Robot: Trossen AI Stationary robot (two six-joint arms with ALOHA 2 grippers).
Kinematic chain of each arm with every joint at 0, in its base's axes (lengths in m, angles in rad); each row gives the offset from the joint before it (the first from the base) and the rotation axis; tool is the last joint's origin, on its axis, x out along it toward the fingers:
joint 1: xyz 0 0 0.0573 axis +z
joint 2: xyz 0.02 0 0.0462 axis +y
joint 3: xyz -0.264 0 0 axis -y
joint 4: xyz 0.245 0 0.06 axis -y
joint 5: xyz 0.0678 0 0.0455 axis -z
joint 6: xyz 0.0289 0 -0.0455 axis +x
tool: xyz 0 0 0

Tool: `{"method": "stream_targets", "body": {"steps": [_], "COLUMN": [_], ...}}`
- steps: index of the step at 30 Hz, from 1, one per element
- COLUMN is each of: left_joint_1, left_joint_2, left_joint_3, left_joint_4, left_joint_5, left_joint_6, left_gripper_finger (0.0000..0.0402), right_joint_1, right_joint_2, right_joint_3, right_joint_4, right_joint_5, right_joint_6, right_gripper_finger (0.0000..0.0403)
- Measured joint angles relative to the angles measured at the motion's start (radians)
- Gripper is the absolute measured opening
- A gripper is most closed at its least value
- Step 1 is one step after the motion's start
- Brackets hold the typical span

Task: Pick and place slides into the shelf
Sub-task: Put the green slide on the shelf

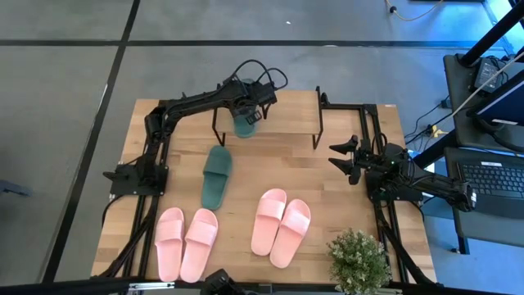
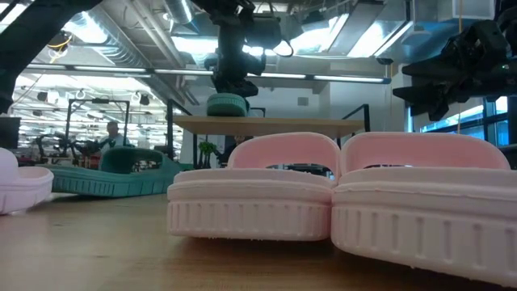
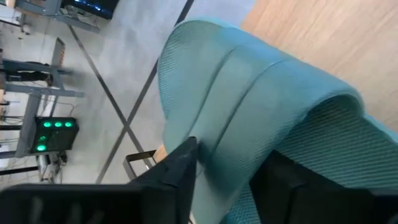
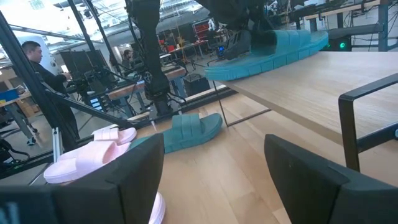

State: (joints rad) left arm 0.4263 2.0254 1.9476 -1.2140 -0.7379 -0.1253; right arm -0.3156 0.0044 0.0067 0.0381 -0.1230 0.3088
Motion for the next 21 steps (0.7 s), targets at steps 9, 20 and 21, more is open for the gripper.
{"method": "stream_targets", "body": {"steps": [9,20,21], "left_joint_1": [0.000,-0.021,-0.022], "left_joint_2": [0.000,0.000,0.000], "left_joint_3": [0.000,0.000,0.000], "left_joint_4": [-0.007,-0.030,-0.030], "left_joint_5": [0.005,0.014,0.015], "left_joint_6": [0.001,0.071,0.084], "left_gripper_finger": [0.0162,0.0186,0.0196], "right_joint_1": [0.000,0.000,0.000], "right_joint_2": [0.000,0.000,0.000], "right_joint_3": [0.000,0.000,0.000], "right_joint_4": [0.000,0.000,0.000], "right_joint_5": [0.000,0.000,0.000], "right_joint_6": [0.000,0.000,0.000], "right_gripper_finger": [0.0277,0.0277,0.0277]}}
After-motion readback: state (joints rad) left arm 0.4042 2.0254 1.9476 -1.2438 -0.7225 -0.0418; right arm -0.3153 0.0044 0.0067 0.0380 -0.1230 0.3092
